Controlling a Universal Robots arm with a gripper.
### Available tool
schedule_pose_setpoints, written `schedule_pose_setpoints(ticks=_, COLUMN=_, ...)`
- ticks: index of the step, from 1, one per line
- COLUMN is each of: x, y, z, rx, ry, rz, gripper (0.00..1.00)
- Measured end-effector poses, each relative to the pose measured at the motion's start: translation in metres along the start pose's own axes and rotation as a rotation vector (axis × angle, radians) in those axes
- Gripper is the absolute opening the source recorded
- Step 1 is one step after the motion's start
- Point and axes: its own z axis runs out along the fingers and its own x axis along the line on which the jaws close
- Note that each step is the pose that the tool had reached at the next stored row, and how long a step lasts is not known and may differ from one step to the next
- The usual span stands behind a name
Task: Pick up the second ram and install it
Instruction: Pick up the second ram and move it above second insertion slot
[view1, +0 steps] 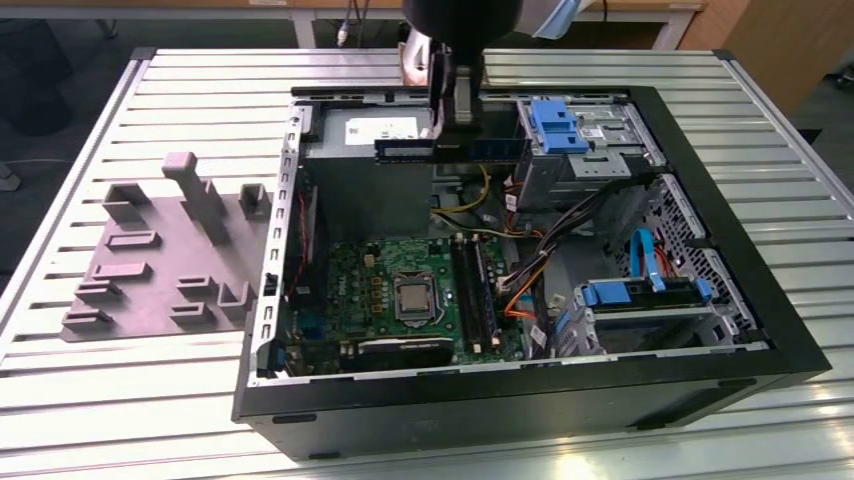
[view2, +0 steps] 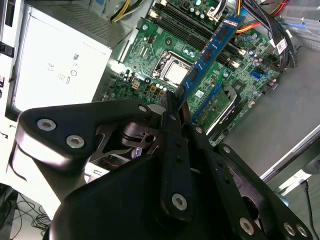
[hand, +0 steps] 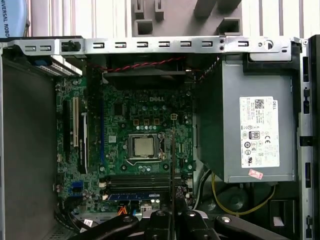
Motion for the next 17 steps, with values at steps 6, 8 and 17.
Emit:
schedule_pose_setpoints(ticks=6, x=-0.0001, y=-0.0012, z=-0.0001, rx=0.0000, ry=0.0002, rz=0.000, gripper=0.15)
schedule_pose_setpoints(ticks=8, x=-0.0001, y=-0.0015, z=0.0000, rx=0.0000, ry=0.0001, rz=0.000, gripper=0.15)
schedule_pose_setpoints(ticks=17, x=-0.0002, y=-0.0032, z=-0.0001, rx=0.0000, ry=0.0001, rz=0.000, gripper=0.15)
